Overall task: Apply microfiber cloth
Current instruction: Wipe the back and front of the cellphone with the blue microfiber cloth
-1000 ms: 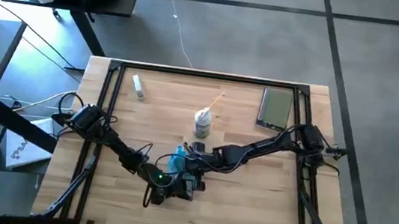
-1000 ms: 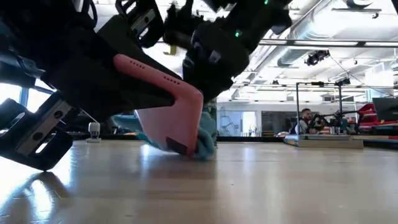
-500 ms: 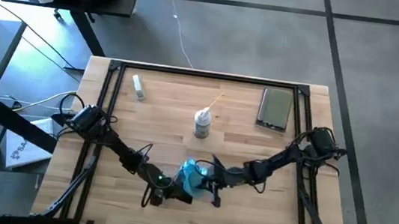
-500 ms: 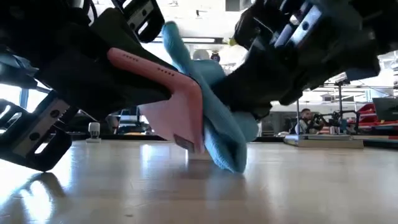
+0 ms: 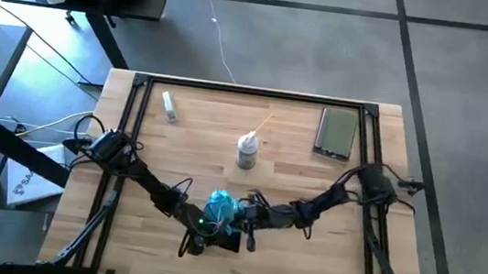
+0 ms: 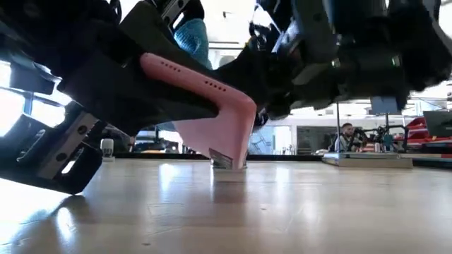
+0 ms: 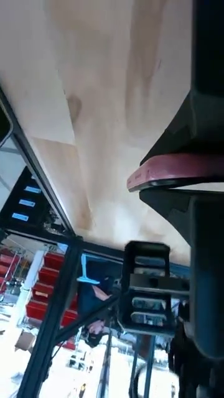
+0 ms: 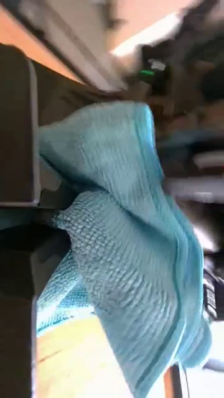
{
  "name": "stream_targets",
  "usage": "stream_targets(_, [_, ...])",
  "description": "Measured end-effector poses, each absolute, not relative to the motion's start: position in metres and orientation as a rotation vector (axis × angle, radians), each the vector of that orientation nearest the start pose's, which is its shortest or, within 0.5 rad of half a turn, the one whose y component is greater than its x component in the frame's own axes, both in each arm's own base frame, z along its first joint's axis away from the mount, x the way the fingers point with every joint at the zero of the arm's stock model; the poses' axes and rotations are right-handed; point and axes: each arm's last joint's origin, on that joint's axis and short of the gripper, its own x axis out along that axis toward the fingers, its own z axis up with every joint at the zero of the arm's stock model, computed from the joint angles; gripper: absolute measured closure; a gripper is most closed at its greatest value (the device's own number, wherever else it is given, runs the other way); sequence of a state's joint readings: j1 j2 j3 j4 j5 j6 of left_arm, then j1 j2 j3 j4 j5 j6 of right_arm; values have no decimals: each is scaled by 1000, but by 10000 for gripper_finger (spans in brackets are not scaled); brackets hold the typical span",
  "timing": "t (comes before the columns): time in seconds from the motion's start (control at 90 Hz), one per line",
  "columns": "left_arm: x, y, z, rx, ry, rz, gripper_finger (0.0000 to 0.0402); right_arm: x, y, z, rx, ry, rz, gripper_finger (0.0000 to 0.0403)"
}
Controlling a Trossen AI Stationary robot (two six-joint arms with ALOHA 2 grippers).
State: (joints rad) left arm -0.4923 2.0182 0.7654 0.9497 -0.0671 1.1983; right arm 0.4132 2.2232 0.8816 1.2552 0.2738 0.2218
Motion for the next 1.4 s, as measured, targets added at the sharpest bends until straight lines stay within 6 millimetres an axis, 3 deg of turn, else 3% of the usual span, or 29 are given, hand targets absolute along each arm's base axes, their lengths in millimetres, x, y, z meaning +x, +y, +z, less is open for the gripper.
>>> stream_targets(0.178, [318,-169,99,1287,1,-541,389,361,167,62,292,-27,97,403])
stream_targets(0.389, [318,-169,99,1288,-3,-543,389,365,168,55,306,-45,126,403])
stream_targets(0.656, [316,-174,101,1304,25,-471,389,342,157,39,277,-2,-150,403])
stream_targets(0.744, [315,-174,101,1313,25,-468,389,343,162,41,282,-12,-131,403])
stream_targets(0.989, [314,-177,101,1348,9,-484,389,345,178,49,367,-25,146,403])
stream_targets(1.4, [314,-175,102,1488,78,-332,389,303,189,66,306,32,-58,403])
